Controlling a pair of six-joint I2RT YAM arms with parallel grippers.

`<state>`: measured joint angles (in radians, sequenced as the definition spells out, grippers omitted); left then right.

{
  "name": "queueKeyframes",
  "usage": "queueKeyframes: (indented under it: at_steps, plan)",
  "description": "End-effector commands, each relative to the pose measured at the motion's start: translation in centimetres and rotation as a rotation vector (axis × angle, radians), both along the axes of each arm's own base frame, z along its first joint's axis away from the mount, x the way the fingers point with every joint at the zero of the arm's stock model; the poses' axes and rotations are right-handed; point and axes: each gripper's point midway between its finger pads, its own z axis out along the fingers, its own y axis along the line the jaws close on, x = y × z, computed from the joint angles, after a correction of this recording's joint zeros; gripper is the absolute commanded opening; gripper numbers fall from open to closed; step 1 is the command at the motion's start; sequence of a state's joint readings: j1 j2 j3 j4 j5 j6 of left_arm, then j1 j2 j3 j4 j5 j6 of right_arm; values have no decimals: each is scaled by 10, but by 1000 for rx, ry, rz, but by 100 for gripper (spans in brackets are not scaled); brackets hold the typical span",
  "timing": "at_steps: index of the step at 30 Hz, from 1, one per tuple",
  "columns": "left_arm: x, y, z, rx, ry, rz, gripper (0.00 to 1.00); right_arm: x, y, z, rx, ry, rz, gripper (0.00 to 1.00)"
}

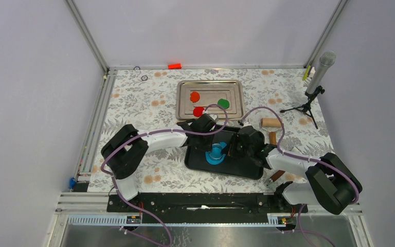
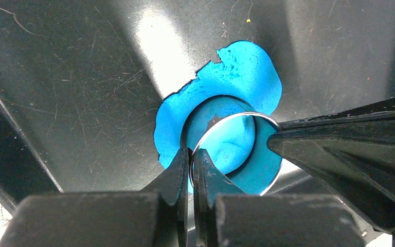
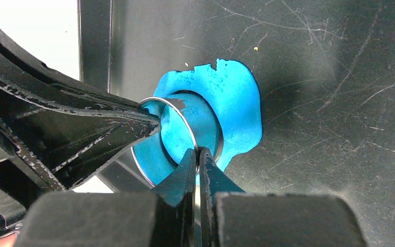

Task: Roll out the dumpling wrappers from the dough
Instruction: Press the dumpling wrapper on the work surface.

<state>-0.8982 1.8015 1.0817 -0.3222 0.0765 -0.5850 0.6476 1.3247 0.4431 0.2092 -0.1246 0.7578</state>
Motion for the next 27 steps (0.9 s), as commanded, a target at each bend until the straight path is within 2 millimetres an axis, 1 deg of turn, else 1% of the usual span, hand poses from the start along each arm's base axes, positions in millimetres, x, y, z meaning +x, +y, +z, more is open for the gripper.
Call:
queueKeyframes:
  at_steps: [1, 4, 8, 12, 14, 19, 24, 27]
  plan:
    - [-108, -11, -39, -66, 406, -211, 0, -63, -33, -61, -173, 213, 52, 0]
    - [-116, -10, -41, -47, 412, -223, 0, -56, -37, -62, -197, 188, 29, 0]
    - [-116, -15, -30, -63, 388, -226, 0, -43, -34, -55, -205, 152, 9, 0]
    - [-108, -17, -23, -59, 348, -219, 0, -34, -31, -50, -210, 137, 1, 0]
    - [-104, -16, -24, -44, 330, -210, 0, -31, -30, -47, -211, 128, -2, 0]
    - [-93, -12, -25, -25, 332, -192, 0, -22, -36, -40, -235, 83, -31, 0]
    - [-90, -15, -12, -57, 304, -202, 0, -20, -37, -33, -229, 61, -32, 0]
    - [-88, -17, -12, -57, 299, -207, 0, -21, -37, -33, -227, 60, -31, 0]
